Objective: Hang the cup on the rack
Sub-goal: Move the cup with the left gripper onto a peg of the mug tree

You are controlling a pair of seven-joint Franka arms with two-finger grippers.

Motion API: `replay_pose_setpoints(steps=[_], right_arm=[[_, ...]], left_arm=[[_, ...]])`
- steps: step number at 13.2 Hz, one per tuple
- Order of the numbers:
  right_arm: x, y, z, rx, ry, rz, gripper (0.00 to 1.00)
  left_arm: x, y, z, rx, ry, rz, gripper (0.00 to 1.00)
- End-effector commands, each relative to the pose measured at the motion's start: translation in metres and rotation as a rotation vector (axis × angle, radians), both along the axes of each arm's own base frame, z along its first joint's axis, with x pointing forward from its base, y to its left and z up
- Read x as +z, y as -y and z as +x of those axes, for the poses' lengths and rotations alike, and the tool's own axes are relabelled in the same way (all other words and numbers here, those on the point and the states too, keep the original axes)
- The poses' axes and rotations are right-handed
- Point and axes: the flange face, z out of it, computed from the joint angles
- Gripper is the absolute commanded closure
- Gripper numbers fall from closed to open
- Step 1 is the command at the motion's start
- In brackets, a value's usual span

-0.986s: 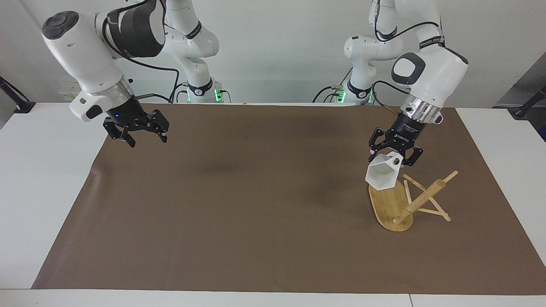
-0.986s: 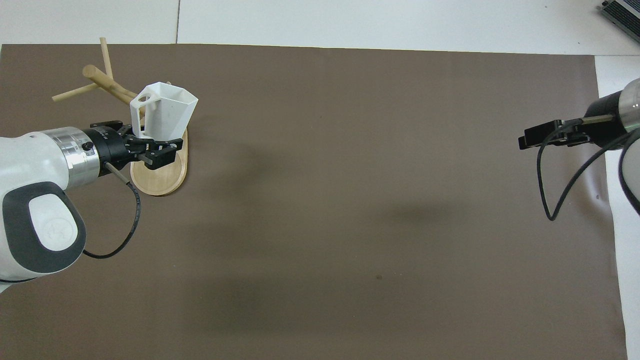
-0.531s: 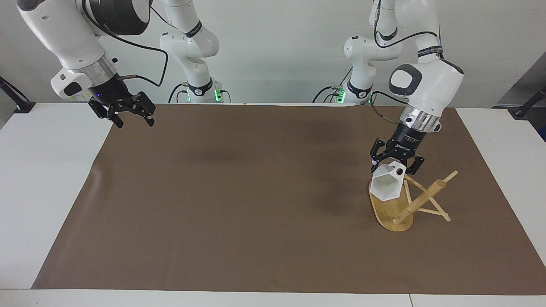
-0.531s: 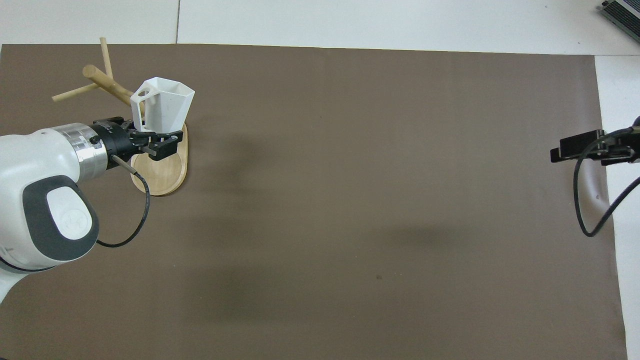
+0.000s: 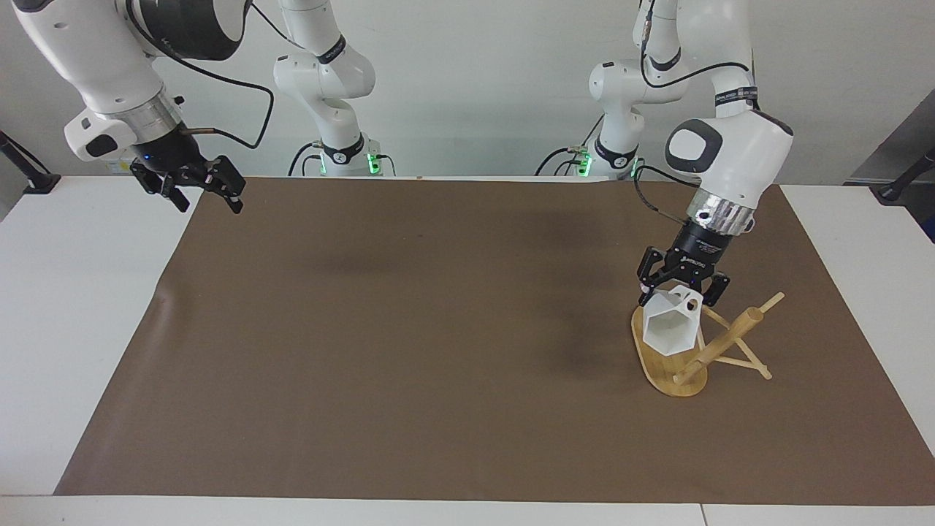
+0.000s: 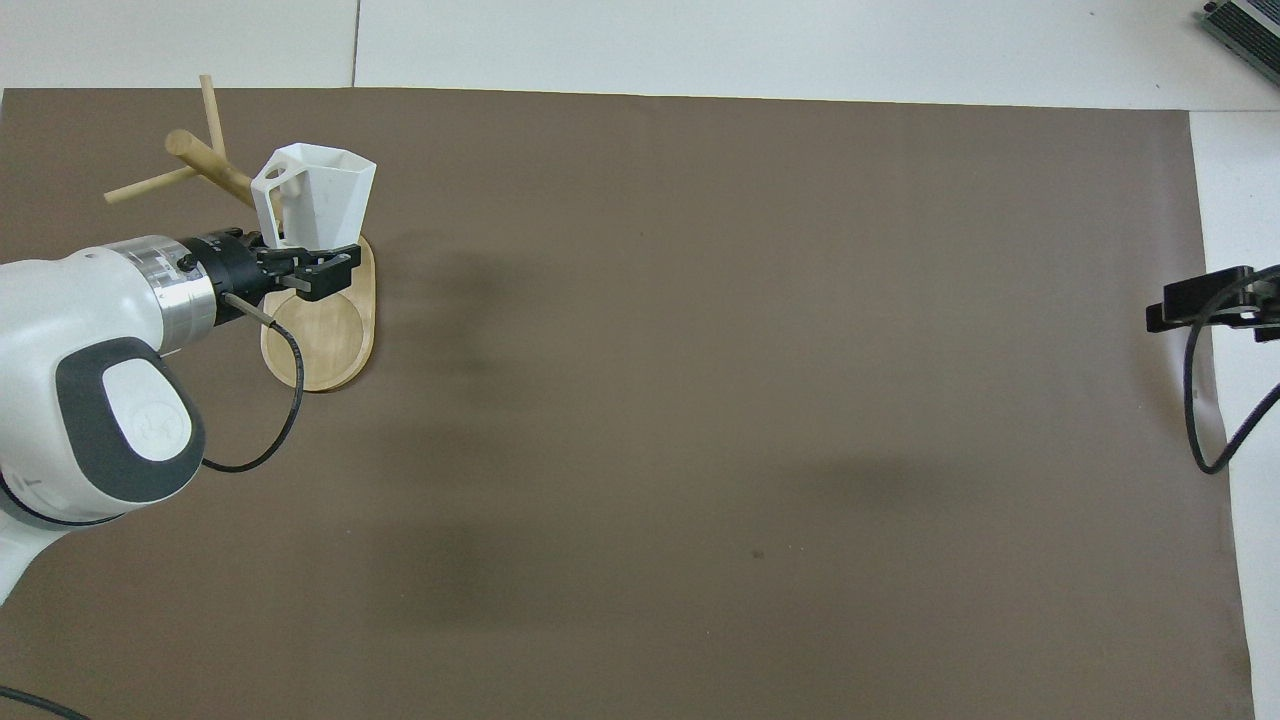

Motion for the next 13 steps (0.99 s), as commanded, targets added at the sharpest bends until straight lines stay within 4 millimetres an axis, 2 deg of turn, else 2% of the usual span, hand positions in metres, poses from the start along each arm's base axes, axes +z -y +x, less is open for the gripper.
replay_pose_setpoints(steps=[1,3,13], right_arm=[[0.005,0.004,-0.006,-0.013,-0.005,-0.018,0.0],[0.005,0.008,-0.006,-0.017,-0.001,-0.018,0.0],[0.003,0.008,-0.006,0.053,0.002,-0.017,0.0]], left_arm=[[0.001,-0.004,0.012,0.053,-0.002,-0.021,1.0],[0.002,-0.013,0.014,0.085,-0.007,-0.031,1.0],[-0.01,-0.022,0.015,0.232,-0.035,-0.09,1.0]])
